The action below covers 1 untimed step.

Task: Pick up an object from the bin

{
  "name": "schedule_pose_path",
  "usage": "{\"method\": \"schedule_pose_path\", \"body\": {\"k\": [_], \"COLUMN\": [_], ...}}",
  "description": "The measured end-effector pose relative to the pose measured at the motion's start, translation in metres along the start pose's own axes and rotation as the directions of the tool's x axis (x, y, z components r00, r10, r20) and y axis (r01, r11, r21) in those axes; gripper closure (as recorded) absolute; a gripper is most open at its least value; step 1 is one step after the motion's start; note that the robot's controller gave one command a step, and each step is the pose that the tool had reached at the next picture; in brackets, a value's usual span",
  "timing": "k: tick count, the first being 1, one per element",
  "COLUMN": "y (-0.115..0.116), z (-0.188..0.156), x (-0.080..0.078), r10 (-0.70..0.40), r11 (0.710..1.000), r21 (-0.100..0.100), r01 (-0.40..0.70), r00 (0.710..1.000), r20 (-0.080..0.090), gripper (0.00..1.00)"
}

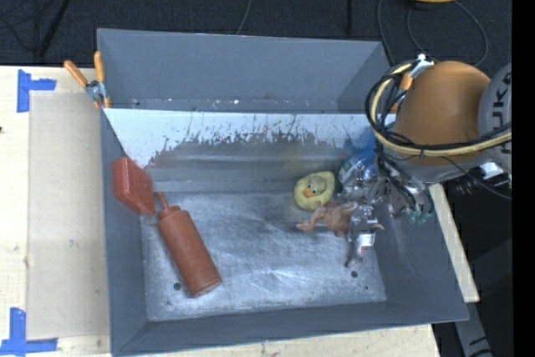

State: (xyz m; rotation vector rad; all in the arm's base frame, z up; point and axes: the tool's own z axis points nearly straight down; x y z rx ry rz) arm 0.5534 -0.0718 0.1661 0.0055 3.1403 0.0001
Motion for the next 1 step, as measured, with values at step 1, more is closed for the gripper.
{"method": "schedule_pose_path", "body": {"k": [1], "y": [0.0001], "z": [-0.0039], "x": [0.0002], "r10": [0.001], "r11": [1.0], "r21": [0.0], "r01": [-0.001], "r00": [1.0], "r20": [-0.002], "gripper": [1.0]}}
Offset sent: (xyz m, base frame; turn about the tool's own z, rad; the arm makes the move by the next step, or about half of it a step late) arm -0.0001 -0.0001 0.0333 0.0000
